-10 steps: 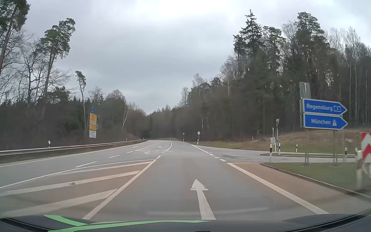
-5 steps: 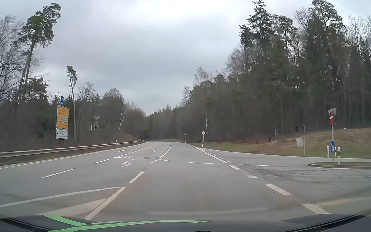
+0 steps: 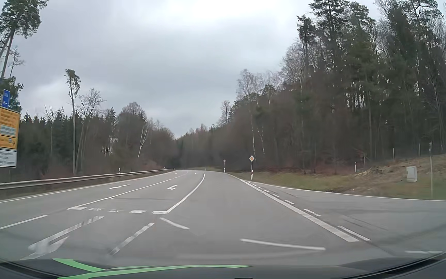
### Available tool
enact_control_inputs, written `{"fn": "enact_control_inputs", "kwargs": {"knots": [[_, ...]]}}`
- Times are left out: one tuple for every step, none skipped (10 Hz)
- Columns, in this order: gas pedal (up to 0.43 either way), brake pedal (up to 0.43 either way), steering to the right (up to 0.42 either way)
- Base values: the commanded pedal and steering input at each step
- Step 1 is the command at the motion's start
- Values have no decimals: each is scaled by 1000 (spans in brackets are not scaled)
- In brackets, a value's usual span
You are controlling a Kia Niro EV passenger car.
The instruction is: Follow the waypoints while adhering to traffic rules and regulations
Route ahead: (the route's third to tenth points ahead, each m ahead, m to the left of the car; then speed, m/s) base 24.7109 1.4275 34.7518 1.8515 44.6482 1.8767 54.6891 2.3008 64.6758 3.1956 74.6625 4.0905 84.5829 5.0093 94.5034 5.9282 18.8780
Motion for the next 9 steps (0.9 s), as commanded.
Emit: {"fn": "enact_control_inputs", "kwargs": {"knots": [[197,0,-2],[197,0,-3],[197,0,-2],[197,0,-3],[197,0,-3],[197,0,-3],[209,0,-3],[209,0,-3],[209,0,-3]]}}
